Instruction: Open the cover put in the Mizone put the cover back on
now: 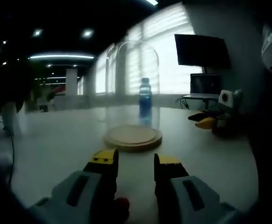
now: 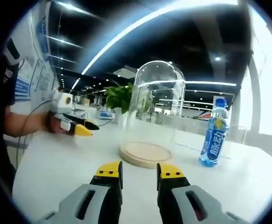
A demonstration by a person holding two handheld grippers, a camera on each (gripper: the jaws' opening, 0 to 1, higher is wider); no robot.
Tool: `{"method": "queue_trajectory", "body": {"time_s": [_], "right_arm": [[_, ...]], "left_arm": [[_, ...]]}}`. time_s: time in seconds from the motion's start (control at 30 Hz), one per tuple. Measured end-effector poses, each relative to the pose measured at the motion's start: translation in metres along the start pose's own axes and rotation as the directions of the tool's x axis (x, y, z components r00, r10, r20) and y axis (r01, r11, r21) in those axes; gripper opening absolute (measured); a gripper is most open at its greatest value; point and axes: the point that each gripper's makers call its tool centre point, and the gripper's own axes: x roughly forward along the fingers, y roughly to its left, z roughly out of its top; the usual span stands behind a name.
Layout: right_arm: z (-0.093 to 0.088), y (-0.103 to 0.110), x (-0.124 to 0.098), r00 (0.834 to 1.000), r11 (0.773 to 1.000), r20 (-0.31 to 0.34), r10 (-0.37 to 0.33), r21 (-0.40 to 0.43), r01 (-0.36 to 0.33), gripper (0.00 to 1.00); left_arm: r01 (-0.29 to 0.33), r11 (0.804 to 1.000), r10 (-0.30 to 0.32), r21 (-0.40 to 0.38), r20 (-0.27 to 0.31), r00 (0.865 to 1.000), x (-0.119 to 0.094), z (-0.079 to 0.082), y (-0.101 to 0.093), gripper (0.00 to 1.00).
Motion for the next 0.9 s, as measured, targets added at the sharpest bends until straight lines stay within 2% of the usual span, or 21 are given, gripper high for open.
{"method": "queue_trajectory", "body": {"time_s": [0.13, 0.3, 0.43, 0.47, 0.53, 0.7, 0.83, 0.9], "right_arm": [[0.004, -0.005, -0.001, 1.0, 1.0, 0.015, -0.008, 0.028, 0.008, 0.22], [0.008, -0.007, 0.002, 1.0, 0.998, 0.023, -0.003, 0.056, 0.001, 0.25], [0.009, -0.005, 0.004, 1.0, 0.999, 0.007, 0.007, 0.037, -0.007, 0.27], [0.01, -0.007, 0.004, 1.0, 1.0, 0.012, -0.004, 0.004, 0.004, 0.27], [0.012, -0.007, 0.005, 1.0, 1.0, 0.014, -0.003, -0.002, 0.003, 0.27], [0.017, -0.01, 0.01, 1.0, 1.0, 0.015, 0.013, 0.011, -0.013, 0.27], [0.025, -0.013, 0.015, 0.999, 0.999, 0.027, 0.027, 0.021, -0.028, 0.29], [0.029, -0.017, 0.018, 0.999, 1.0, 0.035, 0.02, -0.003, -0.019, 0.29]], "left_arm": [[0.0, 1.0, 0.0, -0.015, 0.02, 1.0, 0.0, 0.004, 0.002, 0.28], [-0.005, 0.999, 0.006, -0.04, 0.029, 1.0, 0.0, 0.008, 0.006, 0.28], [0.002, 1.0, -0.002, -0.029, 0.028, 1.0, 0.001, 0.01, 0.005, 0.29], [0.001, 1.0, -0.001, -0.009, 0.036, 0.999, 0.002, 0.012, 0.005, 0.29], [-0.018, 0.999, 0.015, 0.049, 0.055, 0.998, 0.001, 0.019, 0.007, 0.29], [-0.008, 1.0, 0.007, 0.019, 0.06, 0.998, 0.003, 0.028, 0.014, 0.29], [0.0, 1.0, -0.002, 0.024, 0.081, 0.997, 0.007, 0.035, 0.018, 0.3], [0.012, 1.0, -0.014, 0.021, 0.074, 0.997, 0.012, 0.036, 0.019, 0.3]]}}
